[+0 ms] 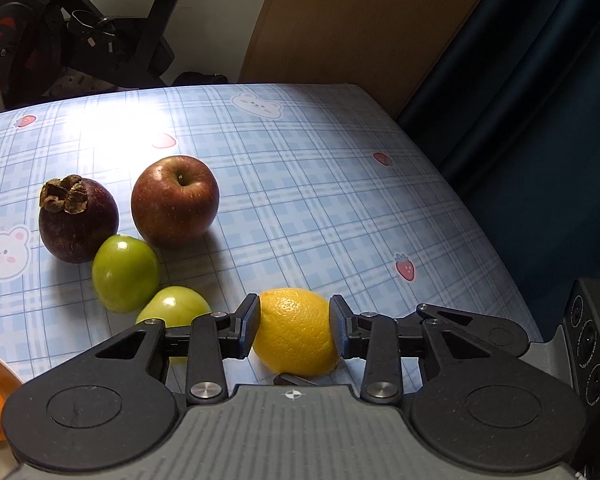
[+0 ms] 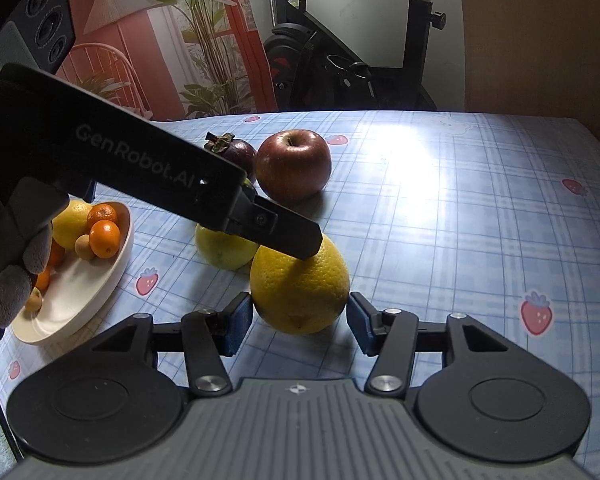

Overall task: Organize fruits
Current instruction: 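Carry the lemon with the left gripper over the cream plate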

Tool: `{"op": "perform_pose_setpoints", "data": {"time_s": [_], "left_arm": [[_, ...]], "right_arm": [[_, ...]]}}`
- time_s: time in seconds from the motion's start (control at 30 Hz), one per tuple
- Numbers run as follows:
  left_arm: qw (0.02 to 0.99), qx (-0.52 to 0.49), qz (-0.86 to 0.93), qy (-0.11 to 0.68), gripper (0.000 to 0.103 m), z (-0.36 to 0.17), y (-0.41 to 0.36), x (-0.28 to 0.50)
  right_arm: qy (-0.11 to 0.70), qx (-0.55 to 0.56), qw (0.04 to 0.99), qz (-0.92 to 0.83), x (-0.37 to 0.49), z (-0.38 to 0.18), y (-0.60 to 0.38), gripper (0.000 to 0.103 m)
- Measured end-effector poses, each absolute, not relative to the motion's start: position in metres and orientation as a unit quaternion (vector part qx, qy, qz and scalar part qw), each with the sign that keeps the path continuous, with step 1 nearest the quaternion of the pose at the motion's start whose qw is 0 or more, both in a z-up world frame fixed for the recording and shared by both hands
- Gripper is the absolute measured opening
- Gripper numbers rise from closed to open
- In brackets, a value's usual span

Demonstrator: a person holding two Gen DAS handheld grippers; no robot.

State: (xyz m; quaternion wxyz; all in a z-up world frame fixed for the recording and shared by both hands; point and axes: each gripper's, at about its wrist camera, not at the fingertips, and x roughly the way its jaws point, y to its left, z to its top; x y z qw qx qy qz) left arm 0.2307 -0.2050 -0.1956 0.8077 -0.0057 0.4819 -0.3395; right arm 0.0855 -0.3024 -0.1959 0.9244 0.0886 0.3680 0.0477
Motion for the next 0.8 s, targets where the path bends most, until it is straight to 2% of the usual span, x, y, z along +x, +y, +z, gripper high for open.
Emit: {"op": "perform_pose_setpoints", "data": {"time_s": [0.27, 0.8], "left_arm": [[0.814, -0.021, -0.331, 0.477, 0.039, -0.186, -0.175, 0.205], [0.849, -0.063, -0.257, 0.457, 0.039, -0.158, -0.048, 0.186]], "right_arm": [[0.368, 0.077, 0.925, 0.064, 0.071, -0.185, -0.276, 0.055], [0.351, 0.029, 0.923, 0.152, 0.104, -0.17, -0.173, 0.055]]}}
